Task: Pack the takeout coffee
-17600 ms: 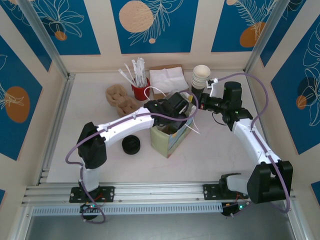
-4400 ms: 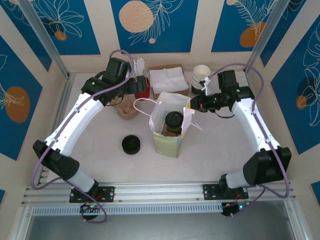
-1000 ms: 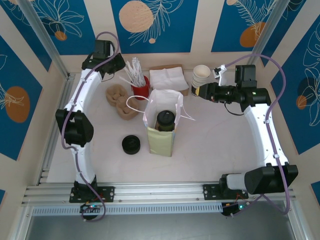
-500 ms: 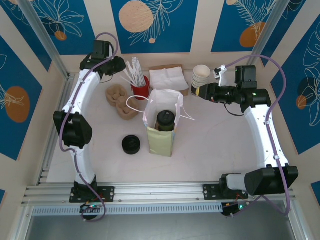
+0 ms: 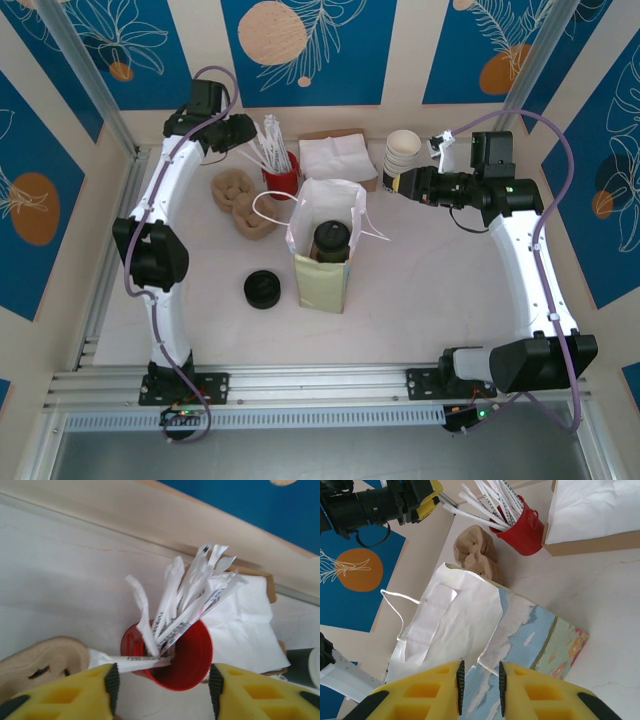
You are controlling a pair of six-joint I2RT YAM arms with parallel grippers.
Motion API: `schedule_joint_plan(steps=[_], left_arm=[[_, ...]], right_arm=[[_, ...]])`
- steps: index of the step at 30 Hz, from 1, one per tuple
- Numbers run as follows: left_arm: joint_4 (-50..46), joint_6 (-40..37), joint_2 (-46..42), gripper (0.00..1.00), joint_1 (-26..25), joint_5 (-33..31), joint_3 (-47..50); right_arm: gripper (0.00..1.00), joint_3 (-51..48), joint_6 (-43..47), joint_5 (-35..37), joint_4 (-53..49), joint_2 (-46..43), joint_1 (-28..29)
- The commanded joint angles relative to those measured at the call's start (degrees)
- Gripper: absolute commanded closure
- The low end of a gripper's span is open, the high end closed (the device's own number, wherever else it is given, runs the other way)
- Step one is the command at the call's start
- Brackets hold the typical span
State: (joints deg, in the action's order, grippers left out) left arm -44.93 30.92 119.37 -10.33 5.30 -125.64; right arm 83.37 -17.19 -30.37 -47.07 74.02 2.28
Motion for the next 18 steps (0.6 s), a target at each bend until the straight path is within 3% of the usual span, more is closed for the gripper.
schedule_joint_plan(steps=[1,7,13,18], left_arm=[[-4.8,-0.8,0.1,0.42,0.6,-4.2,-2.3],[-4.9,0.9,0.0,0.39,0.7,-4.5,-0.2],[-3.2,2.2,1.3,0.52,0.7,-4.1,1.2],[-3.6,2.7,2.5,0.54,0.7,-4.8,1.8]], right_arm=[[0.73,-1.1,-0.7,0.3,0.4,-1.2,0.3],[0.73,-1.0,-0.8,0.4,0.8,-0.8,0.4],[0.73,-0.4,-1.0,0.7,1.0,0.1,0.4],[0.73,0.7,-0.8,0.6,0.7,1.0,0.4]])
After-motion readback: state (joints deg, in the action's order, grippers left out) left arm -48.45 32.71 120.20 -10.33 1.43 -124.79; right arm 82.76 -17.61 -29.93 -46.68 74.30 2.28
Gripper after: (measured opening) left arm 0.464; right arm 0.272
